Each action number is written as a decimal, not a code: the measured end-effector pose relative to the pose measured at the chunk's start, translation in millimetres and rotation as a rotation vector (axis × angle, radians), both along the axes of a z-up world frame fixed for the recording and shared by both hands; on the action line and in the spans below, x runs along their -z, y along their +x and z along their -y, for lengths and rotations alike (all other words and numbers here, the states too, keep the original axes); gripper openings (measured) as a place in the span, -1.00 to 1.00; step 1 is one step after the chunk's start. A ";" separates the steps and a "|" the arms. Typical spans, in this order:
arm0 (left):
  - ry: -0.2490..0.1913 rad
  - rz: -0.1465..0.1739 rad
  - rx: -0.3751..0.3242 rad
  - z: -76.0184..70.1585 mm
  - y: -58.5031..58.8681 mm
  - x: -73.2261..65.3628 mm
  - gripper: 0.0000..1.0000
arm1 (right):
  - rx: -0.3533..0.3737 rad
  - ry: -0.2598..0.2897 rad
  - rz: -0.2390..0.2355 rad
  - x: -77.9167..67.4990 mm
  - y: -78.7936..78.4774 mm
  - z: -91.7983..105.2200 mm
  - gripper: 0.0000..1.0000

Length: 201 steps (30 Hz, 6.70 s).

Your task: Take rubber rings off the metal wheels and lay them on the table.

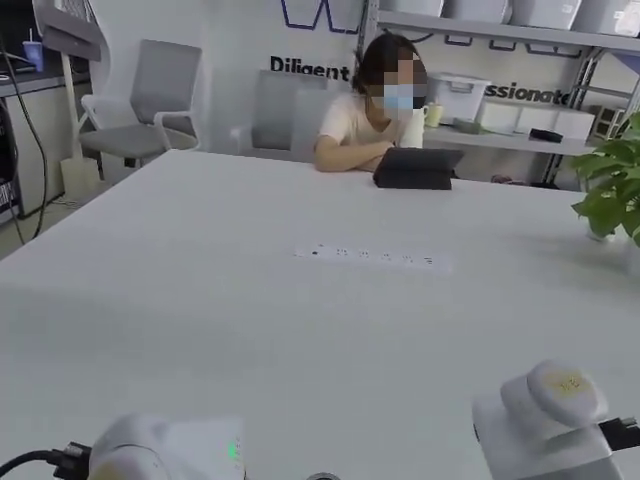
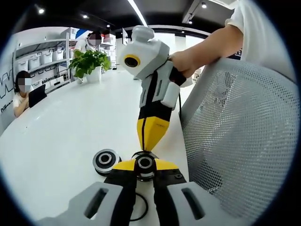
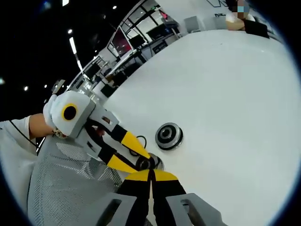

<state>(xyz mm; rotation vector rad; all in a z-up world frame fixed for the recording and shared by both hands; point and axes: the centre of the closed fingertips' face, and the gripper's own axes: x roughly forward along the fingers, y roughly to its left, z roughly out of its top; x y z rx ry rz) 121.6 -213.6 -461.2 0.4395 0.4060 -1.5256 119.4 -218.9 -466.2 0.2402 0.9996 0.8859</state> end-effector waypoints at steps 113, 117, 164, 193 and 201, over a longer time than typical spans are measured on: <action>-0.081 -0.042 -0.346 -112.3 -5.3 -90.1 0.91 | 0.043 0.016 0.034 -12.4 8.6 15.1 -1.00; -0.066 -0.054 -0.355 -114.6 -9.5 -82.9 0.91 | 0.043 0.016 0.032 -12.3 8.1 15.1 -1.00; -0.062 -0.099 -0.375 -112.9 -13.4 -68.8 0.83 | 0.053 0.025 0.228 -43.6 20.6 -36.3 -1.00; -0.047 -0.101 -0.378 -114.5 -13.2 -66.1 0.81 | -0.176 -0.146 0.302 -1.1 4.0 -52.7 -1.00; -0.049 -0.109 -0.386 -114.9 -13.1 -66.2 0.81 | -0.195 -0.181 0.324 1.0 4.8 -50.2 -1.00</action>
